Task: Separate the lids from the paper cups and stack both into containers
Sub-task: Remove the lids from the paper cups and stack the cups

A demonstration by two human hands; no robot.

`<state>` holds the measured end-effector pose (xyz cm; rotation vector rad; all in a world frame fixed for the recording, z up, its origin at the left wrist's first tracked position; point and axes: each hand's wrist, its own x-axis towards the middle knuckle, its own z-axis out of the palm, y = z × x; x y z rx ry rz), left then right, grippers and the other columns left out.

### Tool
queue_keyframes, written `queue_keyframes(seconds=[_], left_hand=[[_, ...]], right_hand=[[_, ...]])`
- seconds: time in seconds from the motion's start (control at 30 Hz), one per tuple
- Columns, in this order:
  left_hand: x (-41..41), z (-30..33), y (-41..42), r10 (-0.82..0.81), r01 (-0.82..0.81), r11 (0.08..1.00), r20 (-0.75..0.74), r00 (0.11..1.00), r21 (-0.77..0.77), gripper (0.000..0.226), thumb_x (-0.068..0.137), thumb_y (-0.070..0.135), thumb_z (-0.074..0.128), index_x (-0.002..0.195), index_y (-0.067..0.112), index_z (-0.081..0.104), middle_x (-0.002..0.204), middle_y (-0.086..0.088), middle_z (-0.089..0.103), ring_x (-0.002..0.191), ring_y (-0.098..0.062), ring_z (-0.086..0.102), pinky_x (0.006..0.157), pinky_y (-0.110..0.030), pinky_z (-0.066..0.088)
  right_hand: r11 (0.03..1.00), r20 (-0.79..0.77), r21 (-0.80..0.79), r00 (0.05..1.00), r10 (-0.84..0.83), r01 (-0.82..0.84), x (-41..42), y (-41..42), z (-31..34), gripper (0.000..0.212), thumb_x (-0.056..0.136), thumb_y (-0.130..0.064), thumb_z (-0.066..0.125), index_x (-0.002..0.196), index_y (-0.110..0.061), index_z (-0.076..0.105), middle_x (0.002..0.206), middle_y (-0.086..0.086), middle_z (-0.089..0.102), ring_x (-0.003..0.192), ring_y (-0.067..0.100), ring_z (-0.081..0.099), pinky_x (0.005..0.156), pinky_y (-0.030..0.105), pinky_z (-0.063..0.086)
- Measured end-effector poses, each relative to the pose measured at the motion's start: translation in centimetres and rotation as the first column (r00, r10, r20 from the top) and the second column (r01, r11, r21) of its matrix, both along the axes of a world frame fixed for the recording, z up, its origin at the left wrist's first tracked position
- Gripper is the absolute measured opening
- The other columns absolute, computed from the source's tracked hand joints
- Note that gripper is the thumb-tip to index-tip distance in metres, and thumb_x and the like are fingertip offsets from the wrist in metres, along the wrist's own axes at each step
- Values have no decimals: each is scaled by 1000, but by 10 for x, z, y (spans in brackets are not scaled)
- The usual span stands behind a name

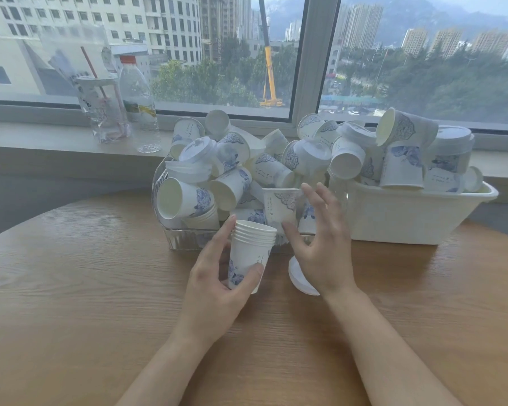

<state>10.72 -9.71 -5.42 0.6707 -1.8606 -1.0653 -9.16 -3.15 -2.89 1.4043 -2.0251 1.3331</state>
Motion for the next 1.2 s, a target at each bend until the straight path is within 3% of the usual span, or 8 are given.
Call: queue_keyframes(seconds=[0.27,0.5,0.6,0.77,0.87,0.93,1.1,1.2], left_hand=[[0,-4,-4,34,-34,999,32,999,8,84,84,36,83,151,60,38,139,15,60,129,-20,60,102,-51,56],[1,-4,-4,45,-44,999,87,995,-16,84,85,28,84,152,54,41,135,18,59,126,-16,60,106,-48,53],[2,-3,-2,59,-55,998,103,993,-40,84,84,29,84,152,53,42,133,24,58,128,-9,57,107,-44,53],[2,-2,-1,71,-66,997,108,992,-48,84,84,27,85,151,54,43,131,26,57,126,-7,57,108,-43,52],[2,-3,-4,64,-62,998,94,994,-24,85,84,29,84,150,59,41,130,20,60,122,-16,61,105,-48,54],[2,-4,-4,63,-61,998,88,994,-21,85,84,29,84,150,59,40,131,18,61,122,-16,62,105,-47,54],[-2,-5,-2,66,-64,998,75,995,-26,86,83,28,86,151,57,40,132,16,62,124,-16,62,105,-46,54],[-2,-5,-4,70,-68,997,59,996,-30,88,83,27,87,152,55,40,134,16,63,125,-16,62,105,-46,54]], right_hand=[[992,107,-1,986,127,-127,6,-1,1,53,97,-35,72,145,-29,49,147,-5,53,132,15,55,102,47,52],[990,224,-10,964,142,-143,4,0,5,44,101,-33,67,142,-39,51,139,-20,57,117,3,64,96,40,55],[988,272,-4,950,152,-157,6,1,8,56,99,-36,70,148,-44,44,141,-22,55,115,-3,65,93,32,54],[979,249,46,951,181,-199,8,-2,4,69,98,-36,71,155,-52,34,147,-21,52,130,6,58,103,45,54],[975,335,-43,916,222,-220,10,-1,8,70,98,-29,73,155,-48,37,143,-23,57,125,4,62,102,32,53],[938,465,-164,815,346,-305,13,1,13,70,97,-22,75,154,-44,41,141,-17,60,123,4,65,97,24,52],[868,575,-263,654,492,-421,22,-1,14,70,93,-13,78,150,-39,47,139,-7,63,115,22,71,100,59,55],[864,586,-229,645,491,-449,25,-1,12,65,93,-19,76,149,-39,50,139,-2,62,112,24,72,102,62,52]])
